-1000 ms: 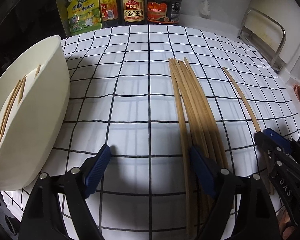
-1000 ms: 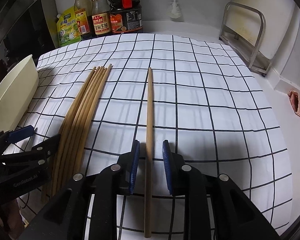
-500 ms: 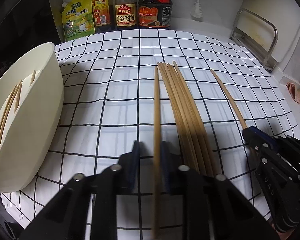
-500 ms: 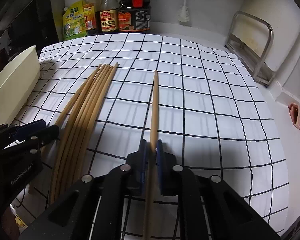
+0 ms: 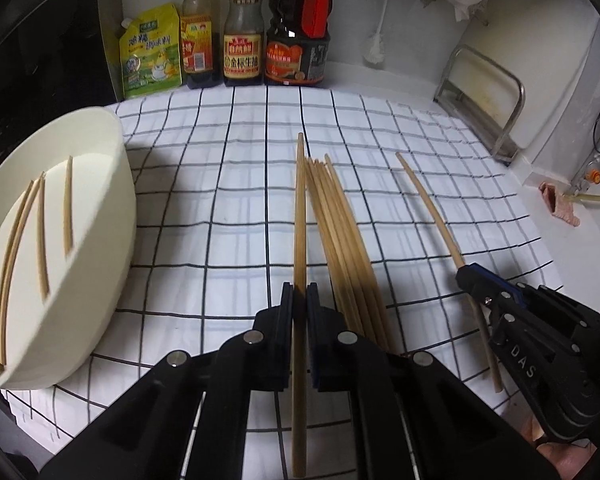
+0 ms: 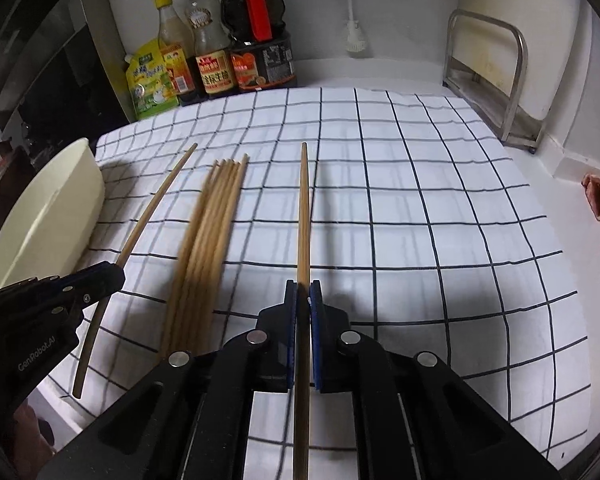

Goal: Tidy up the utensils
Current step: 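Carry both chopsticks into the white basin and open both tools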

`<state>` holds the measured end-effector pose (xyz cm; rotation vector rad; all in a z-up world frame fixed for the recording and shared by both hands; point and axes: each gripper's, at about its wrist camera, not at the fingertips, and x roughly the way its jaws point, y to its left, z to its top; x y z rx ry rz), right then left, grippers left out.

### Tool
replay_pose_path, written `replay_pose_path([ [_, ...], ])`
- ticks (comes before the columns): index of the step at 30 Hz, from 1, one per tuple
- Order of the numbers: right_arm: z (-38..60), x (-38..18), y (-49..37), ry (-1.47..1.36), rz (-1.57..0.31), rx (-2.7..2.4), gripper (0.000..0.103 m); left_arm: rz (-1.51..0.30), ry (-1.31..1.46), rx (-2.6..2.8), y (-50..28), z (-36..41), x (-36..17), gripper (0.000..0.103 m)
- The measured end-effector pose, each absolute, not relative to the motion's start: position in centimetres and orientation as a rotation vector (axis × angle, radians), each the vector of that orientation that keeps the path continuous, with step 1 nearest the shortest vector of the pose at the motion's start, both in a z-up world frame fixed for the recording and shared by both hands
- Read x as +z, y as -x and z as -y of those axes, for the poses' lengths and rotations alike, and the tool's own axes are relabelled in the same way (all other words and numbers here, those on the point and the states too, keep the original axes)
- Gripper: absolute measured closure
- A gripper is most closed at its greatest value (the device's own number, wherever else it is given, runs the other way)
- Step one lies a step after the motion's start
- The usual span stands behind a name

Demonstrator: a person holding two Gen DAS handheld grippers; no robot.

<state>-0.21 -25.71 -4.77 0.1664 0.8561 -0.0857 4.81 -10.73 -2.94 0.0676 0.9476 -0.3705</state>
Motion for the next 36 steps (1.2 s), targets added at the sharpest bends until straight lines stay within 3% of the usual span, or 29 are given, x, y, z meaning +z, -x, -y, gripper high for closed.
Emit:
replay_pose_path([
  [15, 13.5, 2.8, -4.7, -0.099, -0.726, 0.156, 0.097, -0.793, 0.039, -0.212, -6.4, -2.9, 4.9, 0.096],
  [24, 2.3, 1.6, -10.1, -0.022, -0.786, 0.329, 0.097, -0.839, 0.088, -0.07, -9.1, -11.7, 2.9, 0.096],
  [36, -2.5, -2.5, -13.0, 0.023, -0.91, 0.366, 0.097, -0.922, 0.115, -0.051, -11.4, -14.0, -1.3, 0.096],
])
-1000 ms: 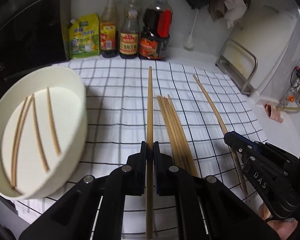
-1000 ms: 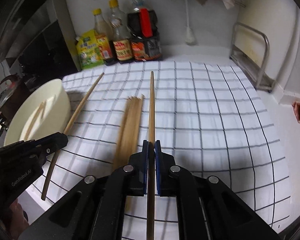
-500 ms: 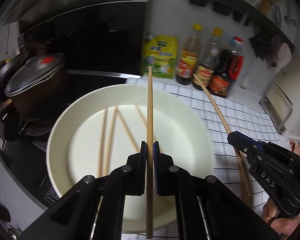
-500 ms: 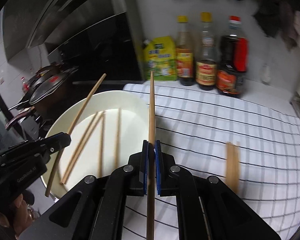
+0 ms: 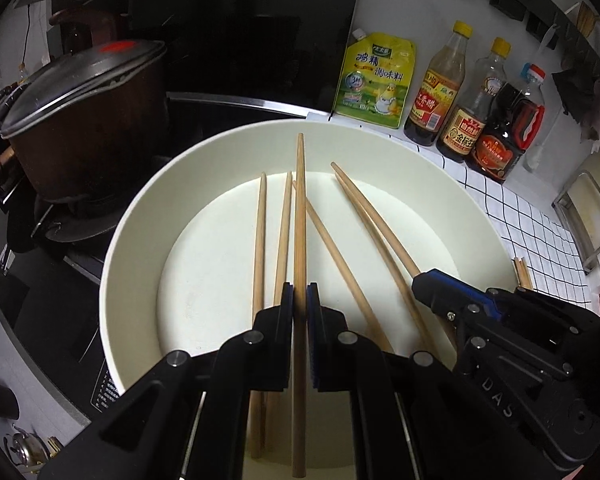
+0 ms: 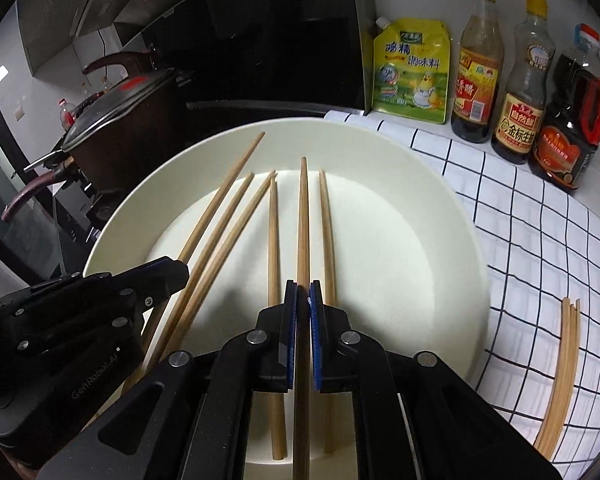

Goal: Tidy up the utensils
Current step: 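Carry both chopsticks into the white basin and open both tools, then withdraw both tools from the basin back toward the chopstick pile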

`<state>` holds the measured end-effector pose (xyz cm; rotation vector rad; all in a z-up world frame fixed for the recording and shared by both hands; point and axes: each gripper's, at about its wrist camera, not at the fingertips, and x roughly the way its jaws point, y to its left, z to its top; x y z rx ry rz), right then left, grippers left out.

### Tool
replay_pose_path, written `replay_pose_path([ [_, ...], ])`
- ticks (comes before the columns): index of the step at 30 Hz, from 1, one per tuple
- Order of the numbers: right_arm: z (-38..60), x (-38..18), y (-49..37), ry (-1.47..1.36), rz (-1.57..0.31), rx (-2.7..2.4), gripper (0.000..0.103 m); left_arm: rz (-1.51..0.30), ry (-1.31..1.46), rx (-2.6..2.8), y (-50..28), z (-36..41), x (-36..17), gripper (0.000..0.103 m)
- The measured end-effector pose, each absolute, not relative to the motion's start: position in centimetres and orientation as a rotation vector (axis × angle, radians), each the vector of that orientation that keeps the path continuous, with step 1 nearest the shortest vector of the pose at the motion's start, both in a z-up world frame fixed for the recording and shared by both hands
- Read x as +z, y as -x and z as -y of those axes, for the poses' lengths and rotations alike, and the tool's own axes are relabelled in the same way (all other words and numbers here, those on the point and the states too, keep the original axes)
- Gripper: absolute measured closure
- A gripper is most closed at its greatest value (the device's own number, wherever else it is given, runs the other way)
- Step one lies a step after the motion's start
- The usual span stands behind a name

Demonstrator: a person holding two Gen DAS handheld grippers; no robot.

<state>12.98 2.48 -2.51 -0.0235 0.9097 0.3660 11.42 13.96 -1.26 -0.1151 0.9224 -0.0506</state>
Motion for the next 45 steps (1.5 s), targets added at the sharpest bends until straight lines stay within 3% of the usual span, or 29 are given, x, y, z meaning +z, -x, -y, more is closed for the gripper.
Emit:
replay_pose_path([
  [8, -2.2, -2.9, -13.4, 0.002, -0.917, 0.35, 0.097, -0.945, 0.137, -0.022, -11.7, -14.7, -2.2, 0.094],
  [9, -2.0, -2.9, -13.4, -0.003, -0.916, 0.349, 0.096, -0.941, 0.141, -0.018, -11.6, -14.9, -2.1, 0.091],
  [11, -1.8, -2.6, -13.2, -0.002, -0.905, 0.341, 0.096, -0.928, 0.143, -0.011, -11.4, -15.2, -1.8, 0.07],
  [13, -1.7, -2.4, -13.1, 0.002, -0.897, 0.335, 0.096, -0.912, 0.14, -0.005, -11.1, -15.4, -1.4, 0.064],
  [27, -0.8, -0.6, -9.3, -0.007, -0.843, 0.312, 0.096, -0.896, 0.147, -0.002, -8.2, -15.7, -0.3, 0.056],
  [37, 0.9, 0.3, -5.3, -0.045, -0.792, 0.274, 0.086, -0.873, 0.125, -0.03, -5.1, -14.7, 0.6, 0.051],
  [39, 1.3, 0.2, -4.5, -0.056, -0.777, 0.272, 0.078, -0.865, 0.116, -0.037, -4.3, -14.4, 0.6, 0.051],
  [45, 3.1, -0.7, -2.2, -0.062, -0.76, 0.241, 0.078, -0.857, 0.1, -0.062, -2.6, -13.0, 0.2, 0.05],
])
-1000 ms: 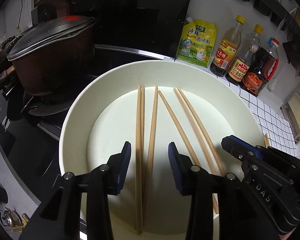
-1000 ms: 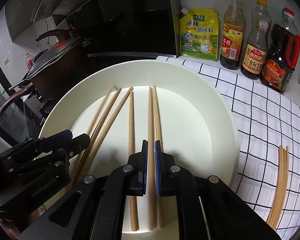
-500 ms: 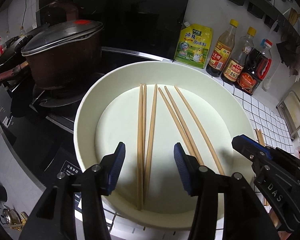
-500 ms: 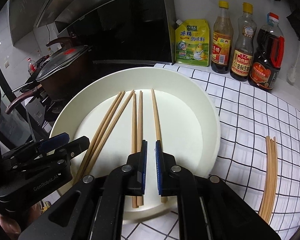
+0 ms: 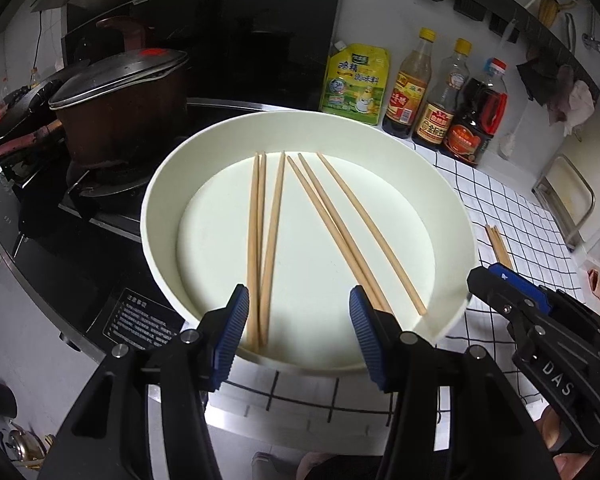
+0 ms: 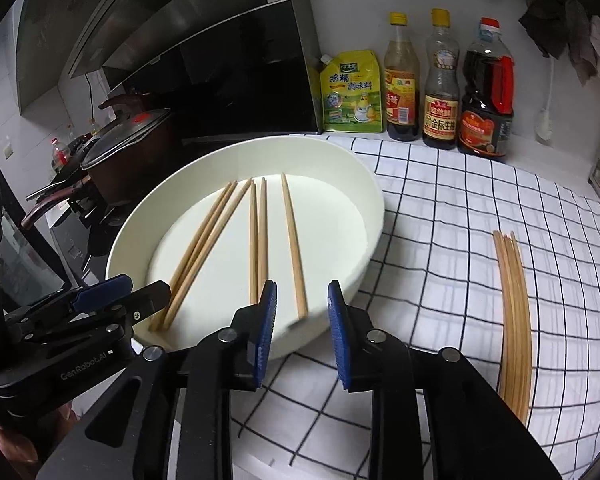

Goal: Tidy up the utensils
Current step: 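Withdraw both tools from the basin back toward the chopstick pile, then grasp a chopstick with the right tool while the left tool grasps another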

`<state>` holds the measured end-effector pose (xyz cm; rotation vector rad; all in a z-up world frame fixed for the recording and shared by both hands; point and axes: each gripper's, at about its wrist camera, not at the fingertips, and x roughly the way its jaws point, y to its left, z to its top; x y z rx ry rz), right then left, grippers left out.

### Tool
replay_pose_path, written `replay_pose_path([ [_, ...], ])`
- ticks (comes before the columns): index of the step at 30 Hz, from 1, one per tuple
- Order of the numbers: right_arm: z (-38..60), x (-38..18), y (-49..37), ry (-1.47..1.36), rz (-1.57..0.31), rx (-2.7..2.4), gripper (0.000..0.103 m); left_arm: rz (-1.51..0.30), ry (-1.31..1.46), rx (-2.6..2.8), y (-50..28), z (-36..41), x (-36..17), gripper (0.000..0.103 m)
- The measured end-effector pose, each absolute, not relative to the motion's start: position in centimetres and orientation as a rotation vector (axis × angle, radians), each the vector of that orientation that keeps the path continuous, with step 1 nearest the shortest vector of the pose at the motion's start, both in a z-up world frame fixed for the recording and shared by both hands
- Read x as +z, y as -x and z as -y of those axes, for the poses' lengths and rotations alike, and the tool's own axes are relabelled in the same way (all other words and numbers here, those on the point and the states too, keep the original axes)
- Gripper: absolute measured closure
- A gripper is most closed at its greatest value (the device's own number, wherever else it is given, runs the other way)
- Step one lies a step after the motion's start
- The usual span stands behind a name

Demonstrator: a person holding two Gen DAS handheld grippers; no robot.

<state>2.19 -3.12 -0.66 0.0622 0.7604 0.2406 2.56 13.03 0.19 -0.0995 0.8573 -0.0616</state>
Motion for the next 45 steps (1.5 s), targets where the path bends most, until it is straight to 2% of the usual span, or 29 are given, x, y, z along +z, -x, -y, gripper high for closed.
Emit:
replay_pose_path([
  [13, 9.5, -1.7, 1.1, -0.109, -0.734, 0.14, 0.075, -0.809, 0.069, -0.1, -0.7, -8.9, 0.0, 0.047],
  [15, 10.6, -1.8, 1.4, -0.109, -0.733, 0.122, 0.072, -0.807, 0.076, -0.12, -0.5, -8.2, 0.1, 0.044],
  [28, 19.1, -3.3, 2.3, -0.116, -0.772, -0.035, 0.068, -0.788, 0.043, -0.261, 0.4, -2.0, 0.9, 0.04],
  [34, 20.5, -4.9, 1.3, -0.089, -0.819, -0.056, 0.068, -0.787, 0.03, -0.316, 0.3, 0.9, 0.7, 0.029],
  [45, 21.3, -6.7, -2.3, -0.047, -0.898, -0.026, 0.068, -0.854, 0.01, -0.32, -1.1, 4.0, -1.8, 0.023],
])
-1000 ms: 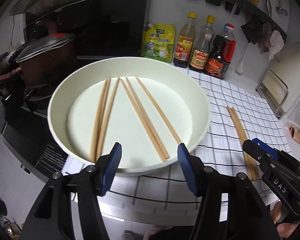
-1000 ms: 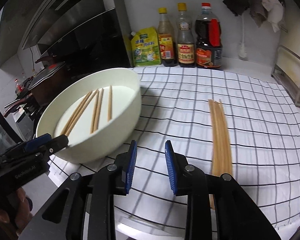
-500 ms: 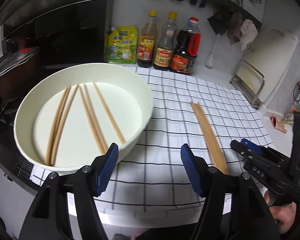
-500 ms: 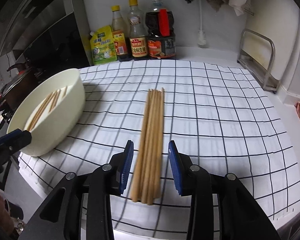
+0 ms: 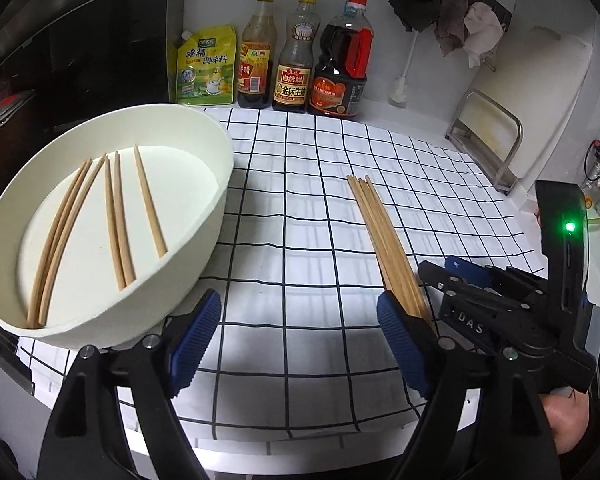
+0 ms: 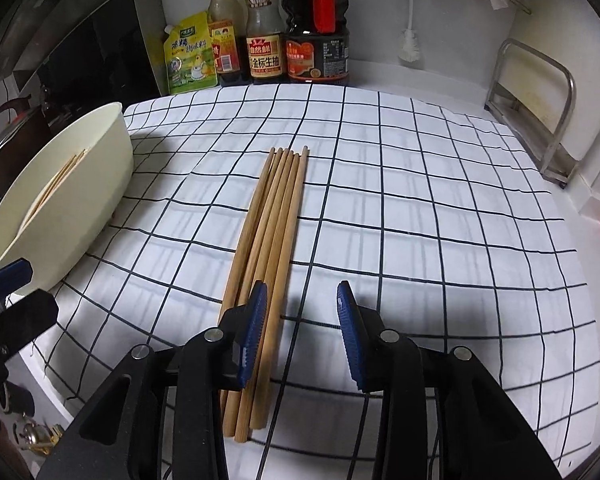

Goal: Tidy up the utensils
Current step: 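Grasp a chopstick with the right tool while the left tool grasps another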

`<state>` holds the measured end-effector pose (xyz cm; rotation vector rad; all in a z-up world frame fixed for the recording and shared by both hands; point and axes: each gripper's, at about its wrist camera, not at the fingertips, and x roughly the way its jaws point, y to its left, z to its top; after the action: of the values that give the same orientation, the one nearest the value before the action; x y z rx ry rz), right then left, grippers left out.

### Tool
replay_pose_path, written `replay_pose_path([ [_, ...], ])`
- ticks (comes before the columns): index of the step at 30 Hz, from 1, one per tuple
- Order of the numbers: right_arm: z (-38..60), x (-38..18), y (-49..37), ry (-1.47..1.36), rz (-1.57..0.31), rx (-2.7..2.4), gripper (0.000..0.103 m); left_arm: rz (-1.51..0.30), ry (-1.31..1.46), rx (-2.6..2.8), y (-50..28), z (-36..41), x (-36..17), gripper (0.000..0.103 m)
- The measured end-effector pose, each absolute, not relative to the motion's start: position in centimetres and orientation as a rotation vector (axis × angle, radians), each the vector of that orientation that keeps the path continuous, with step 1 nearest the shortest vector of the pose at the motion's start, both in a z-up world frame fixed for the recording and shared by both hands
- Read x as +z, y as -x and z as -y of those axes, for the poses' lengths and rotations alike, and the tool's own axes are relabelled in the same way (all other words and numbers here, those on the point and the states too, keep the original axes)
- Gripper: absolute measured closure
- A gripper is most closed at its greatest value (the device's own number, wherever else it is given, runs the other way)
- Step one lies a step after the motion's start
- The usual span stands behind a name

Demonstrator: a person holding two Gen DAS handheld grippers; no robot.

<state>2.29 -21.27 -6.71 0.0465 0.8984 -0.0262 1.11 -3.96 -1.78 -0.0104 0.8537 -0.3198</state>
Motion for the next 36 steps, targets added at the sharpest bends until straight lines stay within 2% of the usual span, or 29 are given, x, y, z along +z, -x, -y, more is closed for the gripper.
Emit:
replay_pose_path([
  [16, 21.5, -8.0, -3.4, 0.009, -0.958, -0.024, 0.068, -0.885, -0.002, -0.294, -2.6, 5.4, -3.5, 0.023],
  [36, 26.1, -7.9, -2.3, -0.091, -0.929, -0.047, 0.068, -0.925, -0.081, -0.275, -5.1, 10.2, -5.9, 0.022],
])
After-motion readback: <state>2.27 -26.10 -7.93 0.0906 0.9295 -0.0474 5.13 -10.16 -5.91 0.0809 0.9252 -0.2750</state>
